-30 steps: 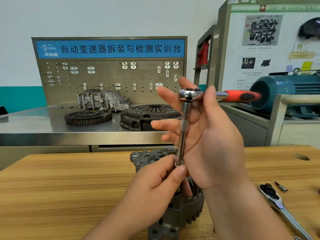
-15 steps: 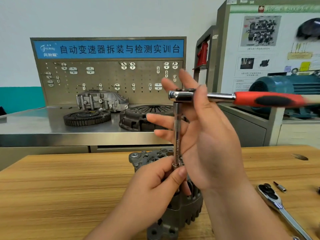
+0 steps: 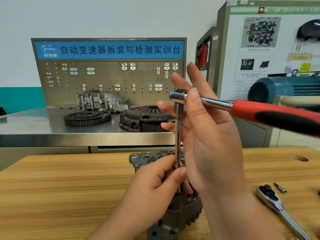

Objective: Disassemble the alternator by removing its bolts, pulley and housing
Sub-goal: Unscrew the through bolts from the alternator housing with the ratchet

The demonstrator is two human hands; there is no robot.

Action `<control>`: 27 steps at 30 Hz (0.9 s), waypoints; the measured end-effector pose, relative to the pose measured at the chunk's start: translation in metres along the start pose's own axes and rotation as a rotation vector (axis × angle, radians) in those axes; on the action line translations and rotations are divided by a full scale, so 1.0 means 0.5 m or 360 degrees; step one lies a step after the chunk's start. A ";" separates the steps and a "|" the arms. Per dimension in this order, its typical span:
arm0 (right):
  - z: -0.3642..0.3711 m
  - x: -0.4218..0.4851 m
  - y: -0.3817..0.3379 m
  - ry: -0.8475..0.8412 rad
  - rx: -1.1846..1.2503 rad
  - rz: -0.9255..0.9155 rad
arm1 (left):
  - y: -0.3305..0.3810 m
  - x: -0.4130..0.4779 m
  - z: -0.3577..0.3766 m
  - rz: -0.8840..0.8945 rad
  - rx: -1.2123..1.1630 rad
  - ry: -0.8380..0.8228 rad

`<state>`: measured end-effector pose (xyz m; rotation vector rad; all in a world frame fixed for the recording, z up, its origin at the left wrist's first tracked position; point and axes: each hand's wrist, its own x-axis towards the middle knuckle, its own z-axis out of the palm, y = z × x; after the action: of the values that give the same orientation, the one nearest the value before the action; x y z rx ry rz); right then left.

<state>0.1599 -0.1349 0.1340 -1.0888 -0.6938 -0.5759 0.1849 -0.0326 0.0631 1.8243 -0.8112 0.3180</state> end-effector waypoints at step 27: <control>-0.008 0.001 0.008 0.0078 0.0041 0.0122 | 0.004 -0.002 -0.003 -0.0032 -0.0032 -0.0039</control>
<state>0.1641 -0.1373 0.1307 -1.0692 -0.6125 -0.5248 0.1830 -0.0315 0.0647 1.8197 -0.8096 0.2744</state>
